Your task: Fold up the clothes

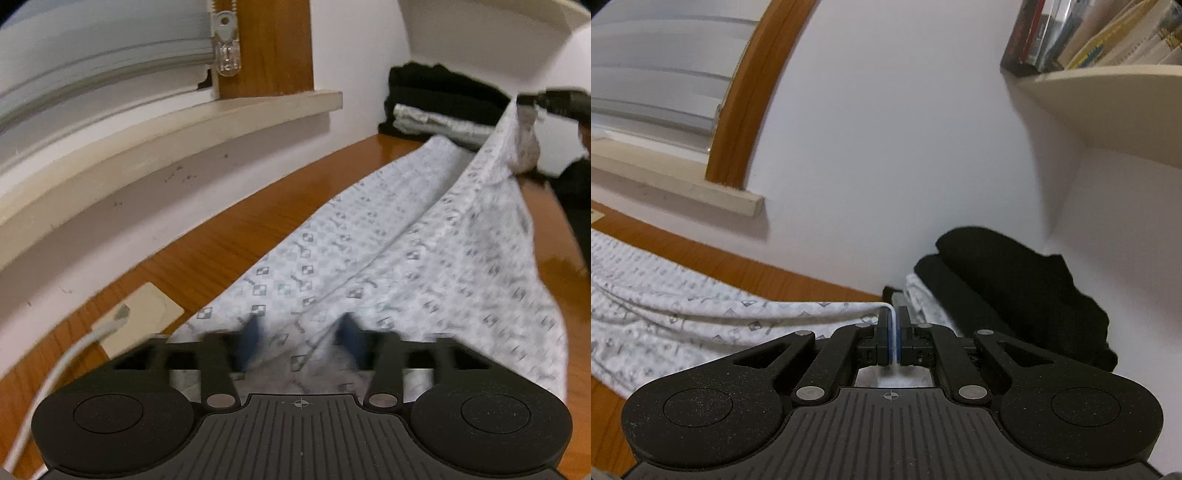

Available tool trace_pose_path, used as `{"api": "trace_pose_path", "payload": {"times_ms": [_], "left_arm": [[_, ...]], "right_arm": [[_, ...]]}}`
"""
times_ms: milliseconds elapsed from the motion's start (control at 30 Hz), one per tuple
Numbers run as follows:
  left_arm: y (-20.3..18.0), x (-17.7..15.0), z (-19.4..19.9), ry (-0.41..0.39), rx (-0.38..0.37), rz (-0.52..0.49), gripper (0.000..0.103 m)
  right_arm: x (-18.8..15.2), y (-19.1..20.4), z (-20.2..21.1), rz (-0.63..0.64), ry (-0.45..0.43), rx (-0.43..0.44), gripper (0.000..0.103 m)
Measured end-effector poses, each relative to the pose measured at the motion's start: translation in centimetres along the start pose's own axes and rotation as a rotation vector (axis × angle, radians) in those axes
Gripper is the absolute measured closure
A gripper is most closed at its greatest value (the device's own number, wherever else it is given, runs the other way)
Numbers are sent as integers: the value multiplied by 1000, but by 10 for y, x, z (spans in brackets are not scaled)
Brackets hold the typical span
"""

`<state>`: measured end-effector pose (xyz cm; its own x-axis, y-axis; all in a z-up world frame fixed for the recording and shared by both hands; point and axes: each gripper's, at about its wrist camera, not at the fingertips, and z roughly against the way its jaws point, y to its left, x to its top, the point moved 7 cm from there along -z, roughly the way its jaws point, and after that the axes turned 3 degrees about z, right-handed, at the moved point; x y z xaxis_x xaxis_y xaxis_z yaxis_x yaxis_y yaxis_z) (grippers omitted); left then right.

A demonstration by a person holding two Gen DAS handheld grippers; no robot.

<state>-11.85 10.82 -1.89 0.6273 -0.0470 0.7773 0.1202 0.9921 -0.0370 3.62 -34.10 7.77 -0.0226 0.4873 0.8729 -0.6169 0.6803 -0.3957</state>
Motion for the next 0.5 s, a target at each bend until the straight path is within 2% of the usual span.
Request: {"api": "trace_pose_path", "payload": {"times_ms": [33,167,333,400,500], "left_arm": [[3,4,5,-29,8,20,98],[17,23,26,-149,2,118,102],[35,39,17,-185,127,134,102],[44,39,1,-146,159,163,98],[53,30,-28,-53,236,166,82]], "right_arm": [[2,-1,0,9,-2,-4,99],[13,-8,-5,54,5,-31,99],[36,-19,-34,80,29,-61,99],[45,-23,-58,97,56,-96,100],[47,-25,-101,72,120,-124,100]]}}
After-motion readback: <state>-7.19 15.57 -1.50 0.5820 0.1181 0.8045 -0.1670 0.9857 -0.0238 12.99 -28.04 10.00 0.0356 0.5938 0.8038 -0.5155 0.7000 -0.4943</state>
